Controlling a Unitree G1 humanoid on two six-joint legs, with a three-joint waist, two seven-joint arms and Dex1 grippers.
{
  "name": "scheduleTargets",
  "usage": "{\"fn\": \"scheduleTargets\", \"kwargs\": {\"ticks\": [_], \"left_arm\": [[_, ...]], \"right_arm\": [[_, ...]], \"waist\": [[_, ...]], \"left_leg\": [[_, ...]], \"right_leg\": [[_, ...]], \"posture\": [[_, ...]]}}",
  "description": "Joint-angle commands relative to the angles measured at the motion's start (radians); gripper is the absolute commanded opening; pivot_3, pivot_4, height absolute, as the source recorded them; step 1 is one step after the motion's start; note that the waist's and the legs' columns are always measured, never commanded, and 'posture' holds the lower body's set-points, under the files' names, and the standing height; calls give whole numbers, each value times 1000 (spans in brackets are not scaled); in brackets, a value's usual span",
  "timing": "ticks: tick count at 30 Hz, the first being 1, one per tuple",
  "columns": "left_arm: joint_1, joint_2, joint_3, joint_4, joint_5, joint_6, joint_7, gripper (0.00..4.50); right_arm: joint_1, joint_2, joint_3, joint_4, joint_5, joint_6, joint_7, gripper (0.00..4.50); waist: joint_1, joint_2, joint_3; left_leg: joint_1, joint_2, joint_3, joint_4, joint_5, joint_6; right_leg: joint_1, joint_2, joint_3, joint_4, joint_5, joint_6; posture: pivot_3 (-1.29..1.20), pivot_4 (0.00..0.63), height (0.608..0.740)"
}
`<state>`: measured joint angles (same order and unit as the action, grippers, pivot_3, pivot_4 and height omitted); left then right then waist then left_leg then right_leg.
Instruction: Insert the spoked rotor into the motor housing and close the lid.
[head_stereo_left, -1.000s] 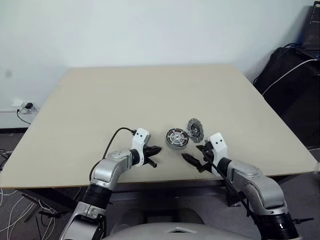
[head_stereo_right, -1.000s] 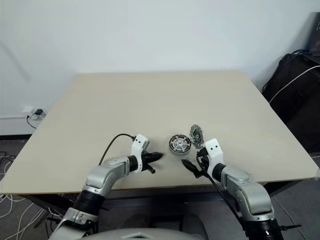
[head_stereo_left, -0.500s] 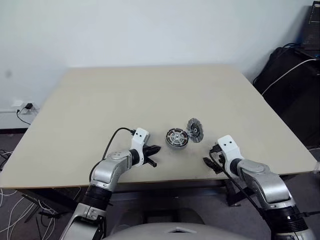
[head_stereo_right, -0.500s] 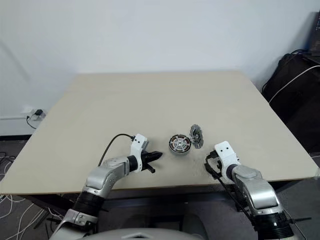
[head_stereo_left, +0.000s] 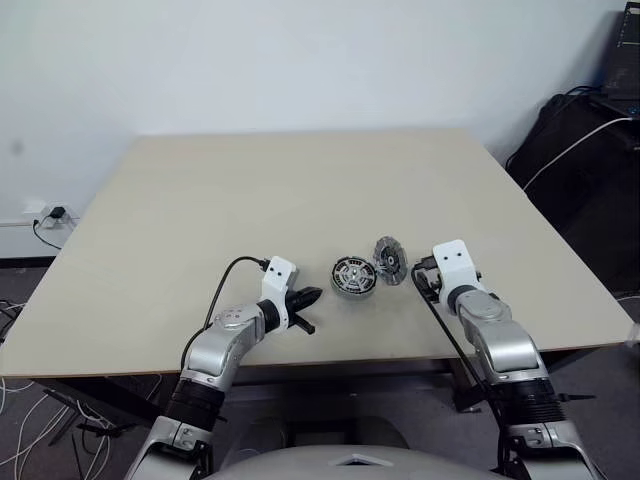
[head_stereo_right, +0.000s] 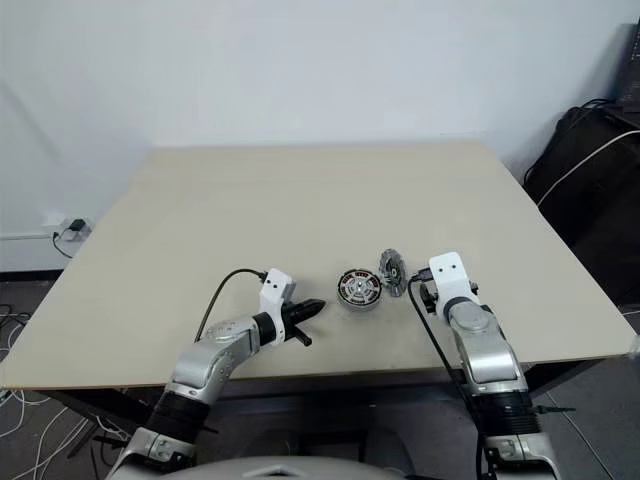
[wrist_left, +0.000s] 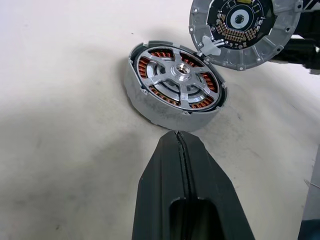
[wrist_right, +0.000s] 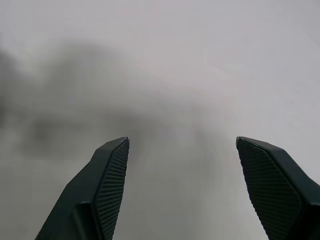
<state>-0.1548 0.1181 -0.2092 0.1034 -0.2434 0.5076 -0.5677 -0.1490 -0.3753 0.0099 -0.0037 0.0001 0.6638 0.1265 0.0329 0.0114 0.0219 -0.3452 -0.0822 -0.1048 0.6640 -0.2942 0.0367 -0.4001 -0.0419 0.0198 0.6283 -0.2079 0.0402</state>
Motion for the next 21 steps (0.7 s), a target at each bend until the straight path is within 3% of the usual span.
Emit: {"fn": "scheduleTargets", "kwargs": {"ticks": [1, 11, 21], "left_arm": [[-6, -3, -3, -55, -2, -15, 1, 0], [-2, 0, -2, -54, -2, -7, 5, 0], [-11, -2, -5, -44, 2, -6, 6, 0]], "right_arm": [[-37, 20, -1, -56, 23, -2, 36, 3250], [-68, 46, 41, -160, 88, 104, 157, 37], [-151, 120, 118, -108, 85, 114, 174, 37]], "waist": [[-2, 0, 0], [-11, 0, 0], [-18, 0, 0]], "left_leg": [[0, 0, 0, 0, 0, 0], [1, 0, 0, 0, -2, 3], [1, 1, 0, -1, -1, 2]], "right_leg": [[0, 0, 0, 0, 0, 0], [0, 1, 0, 0, 0, 0], [0, 1, -1, 1, 1, -1]], "posture": [[0, 0, 740], [0, 0, 740], [0, 0, 740]]}}
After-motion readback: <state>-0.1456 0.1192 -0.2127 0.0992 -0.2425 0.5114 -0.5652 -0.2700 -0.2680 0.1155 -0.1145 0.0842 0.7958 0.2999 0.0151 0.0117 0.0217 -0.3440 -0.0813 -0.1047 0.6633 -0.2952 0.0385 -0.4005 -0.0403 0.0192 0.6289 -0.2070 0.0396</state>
